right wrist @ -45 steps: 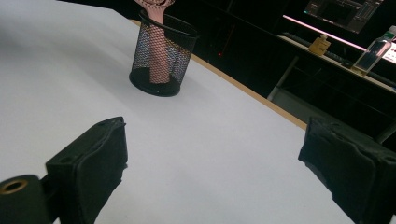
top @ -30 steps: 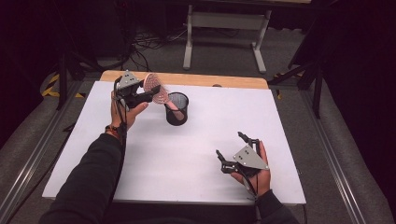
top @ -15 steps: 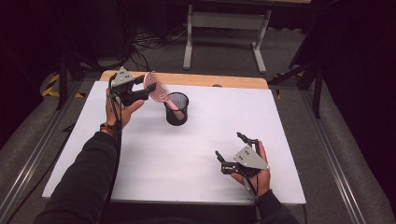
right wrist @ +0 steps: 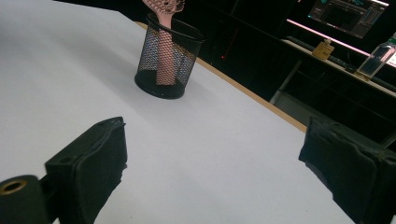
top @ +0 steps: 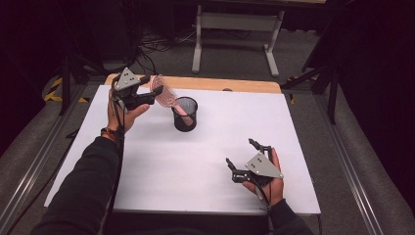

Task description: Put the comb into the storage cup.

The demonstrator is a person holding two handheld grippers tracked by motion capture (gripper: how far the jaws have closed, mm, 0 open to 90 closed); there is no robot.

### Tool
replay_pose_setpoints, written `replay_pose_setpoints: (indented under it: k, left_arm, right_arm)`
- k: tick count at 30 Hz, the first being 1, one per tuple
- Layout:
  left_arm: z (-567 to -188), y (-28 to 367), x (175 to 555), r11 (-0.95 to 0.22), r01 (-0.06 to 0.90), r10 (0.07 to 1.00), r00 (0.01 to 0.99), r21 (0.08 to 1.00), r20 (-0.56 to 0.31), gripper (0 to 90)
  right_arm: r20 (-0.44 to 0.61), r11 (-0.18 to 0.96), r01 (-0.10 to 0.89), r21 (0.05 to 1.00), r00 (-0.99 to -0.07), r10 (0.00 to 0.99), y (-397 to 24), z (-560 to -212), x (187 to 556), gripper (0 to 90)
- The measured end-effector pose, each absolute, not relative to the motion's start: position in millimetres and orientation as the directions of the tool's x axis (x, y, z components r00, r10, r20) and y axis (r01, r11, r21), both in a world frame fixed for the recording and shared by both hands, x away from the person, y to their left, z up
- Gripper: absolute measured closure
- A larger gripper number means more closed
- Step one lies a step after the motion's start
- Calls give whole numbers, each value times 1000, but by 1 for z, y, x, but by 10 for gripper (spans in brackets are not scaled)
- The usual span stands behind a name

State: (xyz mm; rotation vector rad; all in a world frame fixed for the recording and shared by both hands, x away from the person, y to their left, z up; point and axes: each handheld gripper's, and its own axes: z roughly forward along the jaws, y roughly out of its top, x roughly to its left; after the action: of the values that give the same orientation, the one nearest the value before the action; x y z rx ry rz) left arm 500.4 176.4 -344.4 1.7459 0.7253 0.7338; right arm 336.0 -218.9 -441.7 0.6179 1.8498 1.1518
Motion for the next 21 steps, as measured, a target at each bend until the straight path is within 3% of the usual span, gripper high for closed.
replay_pose_setpoints:
  k: [8,21]
  left_arm:
    - [-341,179,496,-266,105,767,625,958,144,344]
    - [-342,188,488,-229,86,750,650,970,120,183]
  right_arm:
    - [-400,453,-26,891,-516,758,-219,-442,336,75]
    - [-397,452,-21,892,-515,759,-218,-442,336,75]
